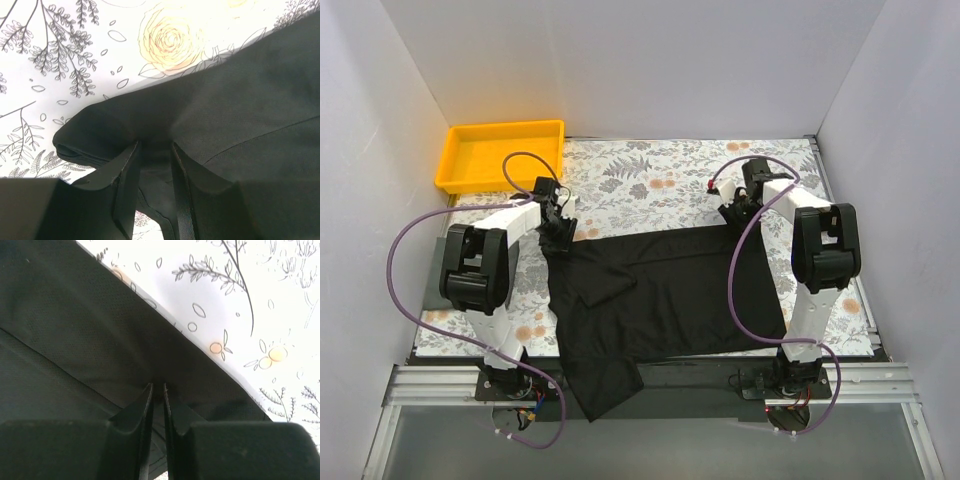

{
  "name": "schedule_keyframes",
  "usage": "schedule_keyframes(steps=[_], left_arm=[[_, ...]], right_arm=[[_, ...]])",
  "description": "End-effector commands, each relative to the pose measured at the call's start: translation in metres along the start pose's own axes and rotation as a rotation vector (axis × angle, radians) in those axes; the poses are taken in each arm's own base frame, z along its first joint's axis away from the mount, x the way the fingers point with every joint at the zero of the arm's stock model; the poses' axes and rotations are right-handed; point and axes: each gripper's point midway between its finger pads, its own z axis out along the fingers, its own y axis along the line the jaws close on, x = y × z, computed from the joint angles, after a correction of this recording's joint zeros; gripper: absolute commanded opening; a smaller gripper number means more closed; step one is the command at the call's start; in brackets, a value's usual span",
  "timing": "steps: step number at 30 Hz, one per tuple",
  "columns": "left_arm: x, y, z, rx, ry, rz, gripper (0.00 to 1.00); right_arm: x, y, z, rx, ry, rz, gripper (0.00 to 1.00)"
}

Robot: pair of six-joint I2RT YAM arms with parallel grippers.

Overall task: Fold and stack the t-shirts
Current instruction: Fold the tshirt

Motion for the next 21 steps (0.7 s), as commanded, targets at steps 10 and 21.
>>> schedule_keyframes(steps=[10,21], left_arm=[[-0.064,0.032,0.033,-0.076,-0.061,0.020,0.29],[-0.167,0.044,0.055,0.000,-0.175,0.056,0.34]], right_arm=[[0.012,-0.044,0.013,0.154,0.061,0.050,0.19],[-0.049,-0.123,0.016,0.282,-0.052,0.059,0.23]])
